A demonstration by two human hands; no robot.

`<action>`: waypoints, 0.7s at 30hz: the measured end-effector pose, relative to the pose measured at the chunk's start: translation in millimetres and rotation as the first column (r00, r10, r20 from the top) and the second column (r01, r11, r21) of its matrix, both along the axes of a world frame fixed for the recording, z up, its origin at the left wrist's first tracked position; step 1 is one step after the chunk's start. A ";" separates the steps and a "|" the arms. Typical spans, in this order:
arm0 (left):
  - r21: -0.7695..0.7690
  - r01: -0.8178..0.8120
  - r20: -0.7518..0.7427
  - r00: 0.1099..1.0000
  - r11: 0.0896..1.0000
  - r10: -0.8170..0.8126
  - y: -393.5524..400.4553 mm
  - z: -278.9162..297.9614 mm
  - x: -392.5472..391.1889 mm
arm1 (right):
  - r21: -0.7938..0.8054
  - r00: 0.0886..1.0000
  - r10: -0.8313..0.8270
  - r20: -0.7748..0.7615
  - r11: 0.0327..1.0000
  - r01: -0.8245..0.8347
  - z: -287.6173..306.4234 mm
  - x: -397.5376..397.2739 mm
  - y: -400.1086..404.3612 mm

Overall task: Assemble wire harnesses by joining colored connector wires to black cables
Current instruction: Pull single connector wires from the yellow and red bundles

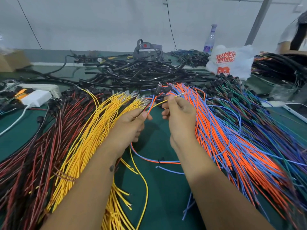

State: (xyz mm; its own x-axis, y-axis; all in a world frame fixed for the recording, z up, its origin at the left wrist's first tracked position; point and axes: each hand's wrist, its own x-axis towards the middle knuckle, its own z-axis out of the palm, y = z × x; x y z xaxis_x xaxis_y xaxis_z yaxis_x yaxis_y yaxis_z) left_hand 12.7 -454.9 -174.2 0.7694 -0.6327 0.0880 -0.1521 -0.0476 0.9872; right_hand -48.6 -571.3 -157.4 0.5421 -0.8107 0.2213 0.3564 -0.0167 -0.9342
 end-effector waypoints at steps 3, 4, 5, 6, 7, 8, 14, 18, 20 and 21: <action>0.007 0.000 0.026 1.000 1.000 -0.001 -0.5 0.2 -0.9 | -0.050 0.999 0.018 -0.040 0.999 -0.020 -3.8 1.5 -0.5; 0.027 -0.001 0.049 0.999 1.000 0.000 -0.3 0.0 -1.2 | -0.070 0.998 0.029 -0.048 0.997 -0.032 -4.5 2.0 0.3; 0.045 0.003 0.065 0.998 0.999 -0.006 -0.2 0.0 -1.7 | -0.089 0.998 0.038 -0.049 0.995 -0.043 -5.2 2.7 1.5; 0.050 0.012 0.068 0.998 0.999 -0.015 -0.3 -0.1 -2.1 | -0.105 0.998 0.043 -0.048 0.993 -0.048 -5.8 3.1 2.3; 0.043 0.023 0.059 0.998 0.999 -0.025 -0.3 0.0 -2.5 | -0.114 0.998 0.042 -0.047 0.992 -0.048 -6.3 3.6 2.7; 0.032 0.030 0.046 0.998 0.999 -0.031 -0.4 0.2 -2.6 | -0.114 0.998 0.041 -0.044 0.992 -0.045 -6.5 3.6 2.5; 0.022 0.039 0.039 0.998 0.999 -0.040 -0.5 1.9 -4.5 | -0.024 0.998 0.058 0.012 0.998 -0.057 -4.6 3.0 -1.1; -0.010 0.009 0.051 0.999 1.000 -0.009 -0.8 2.5 -6.2 | -0.033 0.999 0.042 -0.017 0.999 -0.042 -5.7 2.9 1.2; -0.039 -0.028 0.050 0.998 0.999 0.030 -1.0 2.5 -6.3 | -0.037 0.997 0.021 -0.069 0.999 -0.023 -6.6 3.0 2.6; -0.036 -0.050 0.067 0.996 0.998 0.052 -1.1 2.4 -6.3 | -0.042 0.996 0.031 -0.088 0.999 -0.034 -6.6 3.1 3.6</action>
State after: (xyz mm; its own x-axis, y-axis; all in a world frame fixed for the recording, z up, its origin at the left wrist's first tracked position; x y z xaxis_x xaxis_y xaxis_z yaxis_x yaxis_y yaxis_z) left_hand 6.5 -456.0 -171.8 0.7921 -0.5884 0.1622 -0.2171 -0.0233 0.9759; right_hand -45.5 -567.7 -164.0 0.5868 -0.7831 0.2061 0.2743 -0.0473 -0.9605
